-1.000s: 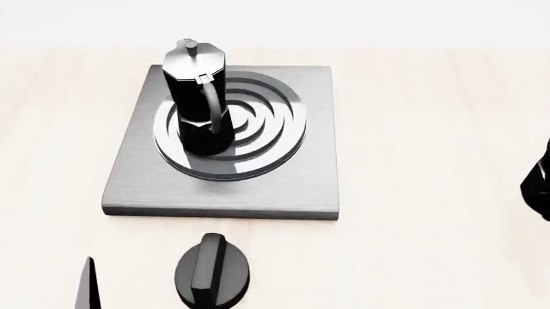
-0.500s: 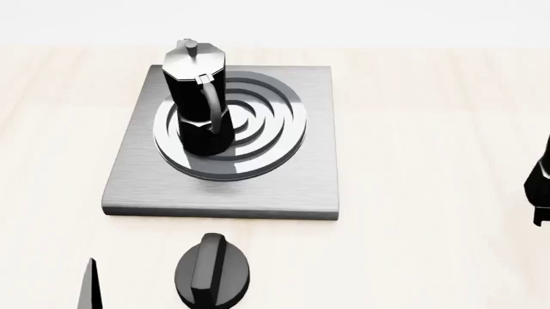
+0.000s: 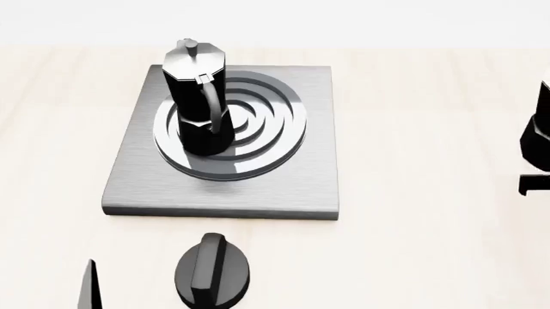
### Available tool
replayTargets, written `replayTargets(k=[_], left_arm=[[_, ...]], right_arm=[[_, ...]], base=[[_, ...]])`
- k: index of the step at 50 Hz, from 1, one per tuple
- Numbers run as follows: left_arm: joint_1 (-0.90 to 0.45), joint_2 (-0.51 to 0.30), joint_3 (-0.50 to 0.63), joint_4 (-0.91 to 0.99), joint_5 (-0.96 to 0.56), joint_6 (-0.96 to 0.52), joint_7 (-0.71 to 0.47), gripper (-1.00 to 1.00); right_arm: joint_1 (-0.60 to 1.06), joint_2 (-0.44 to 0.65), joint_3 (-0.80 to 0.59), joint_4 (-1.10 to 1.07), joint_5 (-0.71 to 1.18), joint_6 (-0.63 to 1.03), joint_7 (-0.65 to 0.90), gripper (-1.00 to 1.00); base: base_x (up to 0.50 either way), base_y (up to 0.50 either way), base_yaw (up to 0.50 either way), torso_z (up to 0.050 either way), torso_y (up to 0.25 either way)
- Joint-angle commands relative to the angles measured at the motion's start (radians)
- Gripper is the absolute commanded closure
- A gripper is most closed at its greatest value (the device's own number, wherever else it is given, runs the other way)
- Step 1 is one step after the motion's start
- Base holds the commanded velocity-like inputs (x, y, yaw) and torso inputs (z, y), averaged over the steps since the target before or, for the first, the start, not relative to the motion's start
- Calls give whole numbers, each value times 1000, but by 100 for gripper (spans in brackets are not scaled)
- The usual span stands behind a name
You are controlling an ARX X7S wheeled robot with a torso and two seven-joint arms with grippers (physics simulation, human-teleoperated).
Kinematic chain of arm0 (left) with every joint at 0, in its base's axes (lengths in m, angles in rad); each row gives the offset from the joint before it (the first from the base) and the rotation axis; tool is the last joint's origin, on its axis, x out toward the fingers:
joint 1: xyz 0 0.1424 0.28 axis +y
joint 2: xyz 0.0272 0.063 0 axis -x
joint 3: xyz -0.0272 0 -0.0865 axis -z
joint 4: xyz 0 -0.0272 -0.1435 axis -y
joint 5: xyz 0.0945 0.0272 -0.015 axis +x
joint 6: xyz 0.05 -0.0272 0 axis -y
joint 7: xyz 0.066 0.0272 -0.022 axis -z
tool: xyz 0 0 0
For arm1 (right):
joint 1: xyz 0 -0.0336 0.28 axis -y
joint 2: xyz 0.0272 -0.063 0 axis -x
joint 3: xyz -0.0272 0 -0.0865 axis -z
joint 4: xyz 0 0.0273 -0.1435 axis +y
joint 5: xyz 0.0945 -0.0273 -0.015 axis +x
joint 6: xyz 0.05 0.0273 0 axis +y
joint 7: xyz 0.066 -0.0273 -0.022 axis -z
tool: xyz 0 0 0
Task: Put both moka pots on the stove.
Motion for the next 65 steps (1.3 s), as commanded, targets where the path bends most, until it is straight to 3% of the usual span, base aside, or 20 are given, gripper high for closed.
replayTargets(k=[1,11,28,65], left_arm=[[4,-4,4,55,3,-47,-13,-100],[2,-11,-2,102,-7,-93,-24,-100],[-3,-15,-5,91,-16,-87,-23,-100],[5,-26,-15,81,-26,-61,-32,-100]], right_arm=[[21,18,74,-181,11,-42,63,100],[46,-63,76,-92,-5,-100,38,100],[86,-136,43,-108,25,-97,-172,100],[207,-441,-62,108,-64,-114,-276,100]], base=[[0,0,0,0,0],[0,0,0,0,0],[0,0,0,0,1],[0,0,0,0,1]])
